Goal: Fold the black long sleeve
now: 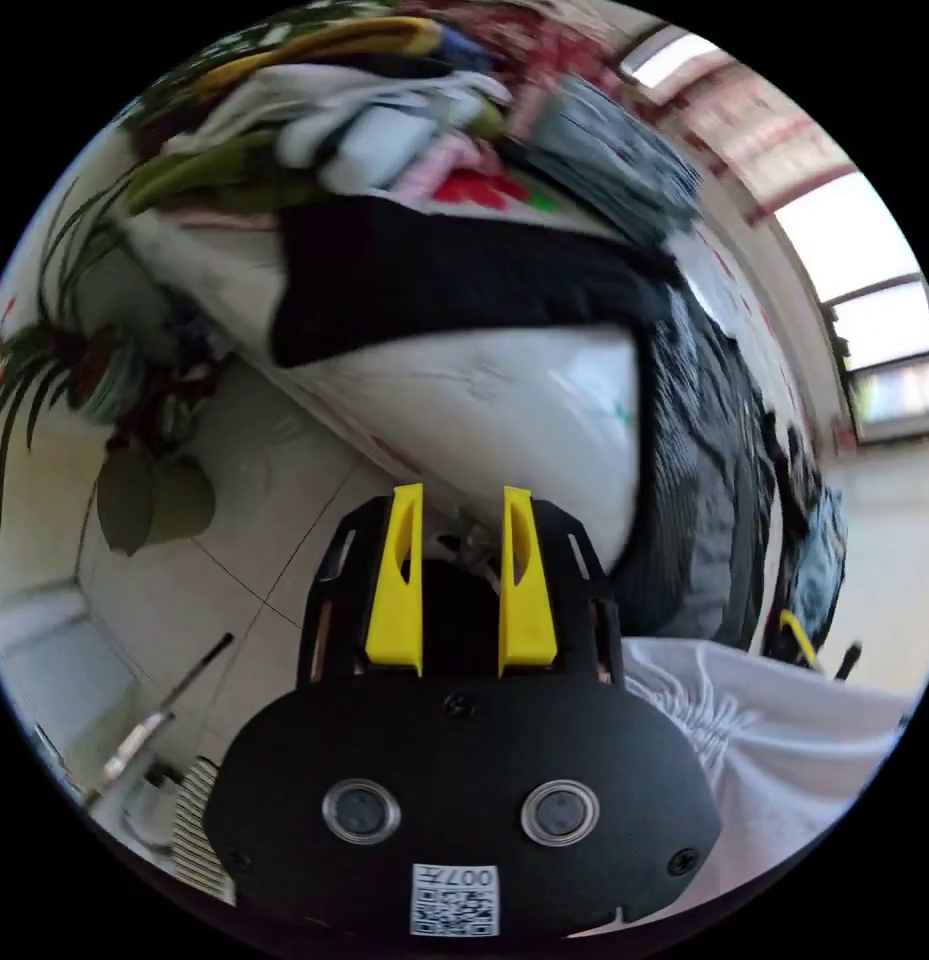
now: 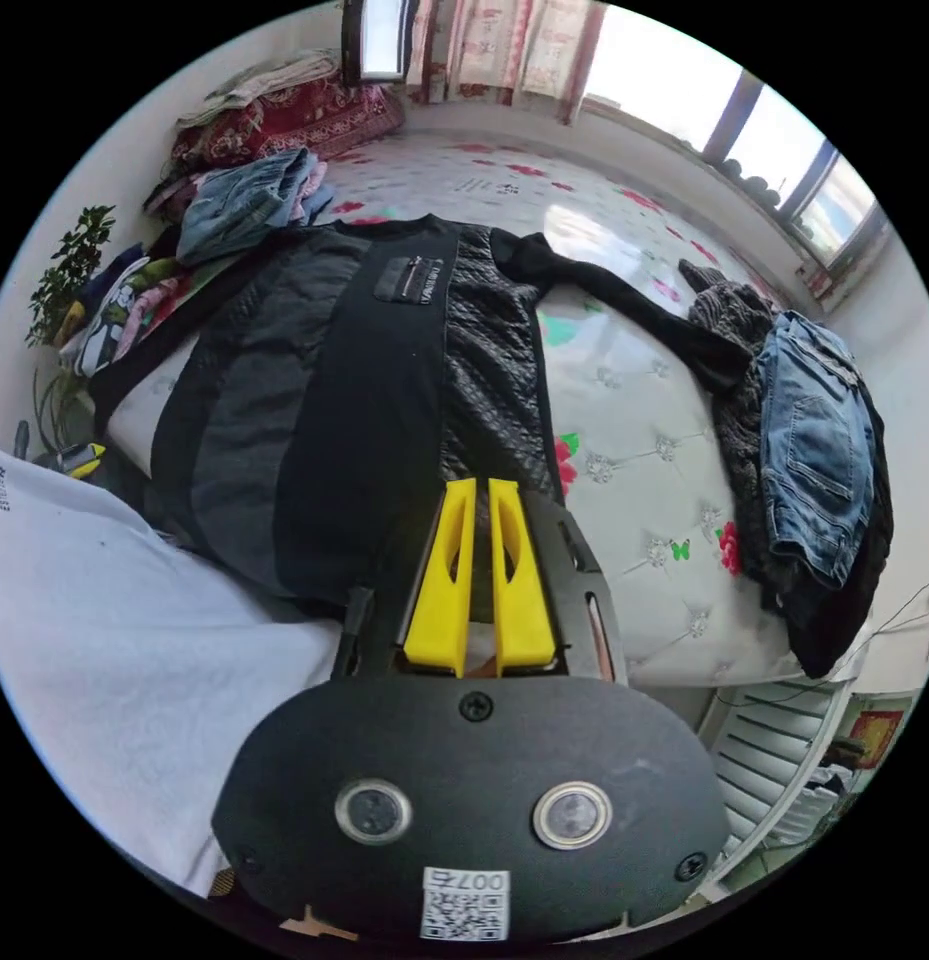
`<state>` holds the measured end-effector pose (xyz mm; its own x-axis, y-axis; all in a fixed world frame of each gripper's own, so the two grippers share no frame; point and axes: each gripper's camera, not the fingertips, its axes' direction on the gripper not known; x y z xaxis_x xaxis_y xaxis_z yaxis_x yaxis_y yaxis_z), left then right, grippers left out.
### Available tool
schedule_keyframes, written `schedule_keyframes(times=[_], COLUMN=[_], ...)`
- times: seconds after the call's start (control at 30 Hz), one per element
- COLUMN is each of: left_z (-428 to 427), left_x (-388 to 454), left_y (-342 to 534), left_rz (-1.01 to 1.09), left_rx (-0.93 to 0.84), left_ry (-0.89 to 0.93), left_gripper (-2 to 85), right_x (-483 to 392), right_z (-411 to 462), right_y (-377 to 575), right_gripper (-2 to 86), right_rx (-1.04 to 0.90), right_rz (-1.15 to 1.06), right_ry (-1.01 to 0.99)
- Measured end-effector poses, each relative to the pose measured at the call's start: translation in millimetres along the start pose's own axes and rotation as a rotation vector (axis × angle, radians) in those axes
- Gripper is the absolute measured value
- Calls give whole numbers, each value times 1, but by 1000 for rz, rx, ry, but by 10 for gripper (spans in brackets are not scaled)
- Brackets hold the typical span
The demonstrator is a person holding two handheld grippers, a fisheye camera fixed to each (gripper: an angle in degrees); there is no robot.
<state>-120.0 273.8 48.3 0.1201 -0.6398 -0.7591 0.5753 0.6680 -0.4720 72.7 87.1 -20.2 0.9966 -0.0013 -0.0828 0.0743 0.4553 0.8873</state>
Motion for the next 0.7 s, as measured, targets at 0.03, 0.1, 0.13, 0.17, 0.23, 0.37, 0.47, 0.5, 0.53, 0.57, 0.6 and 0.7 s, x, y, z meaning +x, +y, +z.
schedule_keyframes(times=[0.03, 0.1, 0.13, 0.17, 0.23, 0.37, 0.47, 0.5, 0.53, 0.57, 0.6, 0.7], left_z=[-5, -17, -18, -20, -14, 12, 1, -11, -19, -39, -62, -116], left_x=[-15, -59, -66, -76, -84, -93, -91, -87, -84, -76, -66, -37], left_y=[-3, -17, -21, -29, -42, -62, -55, -49, -46, -37, -30, -36], left_rz=[-46, -164, -172, -166, -129, -82, 10, 64, 96, 164, 245, 415], left_rx=[32, 147, 170, 211, 232, 143, 163, 173, 183, 229, 283, 384], left_ry=[17, 54, 50, 21, -34, -105, -80, -39, -11, 70, 173, 367], left_gripper=[134, 155, 159, 168, 173, 104, 17, 10, 6, 3, 0, -2], right_x=[-13, -31, -43, -54, -70, -103, -116, -116, -116, -114, -113, -103], right_z=[1, 1, 0, -1, -2, -8, -14, -16, -18, -20, -20, -21], right_y=[-9, -22, -31, -39, -50, -64, -61, -59, -56, -53, -52, -46], right_gripper=[3, 4, 4, 3, 2, -1, -2, -2, -2, -3, -3, -3], right_rx=[8, 24, 37, 49, 59, 46, 57, 59, 62, 65, 65, 68], right_rz=[-12, -40, -52, -72, -100, -195, -237, -239, -235, -220, -211, -156], right_ry=[-35, -108, -157, -201, -254, -297, -251, -243, -233, -231, -232, -239])
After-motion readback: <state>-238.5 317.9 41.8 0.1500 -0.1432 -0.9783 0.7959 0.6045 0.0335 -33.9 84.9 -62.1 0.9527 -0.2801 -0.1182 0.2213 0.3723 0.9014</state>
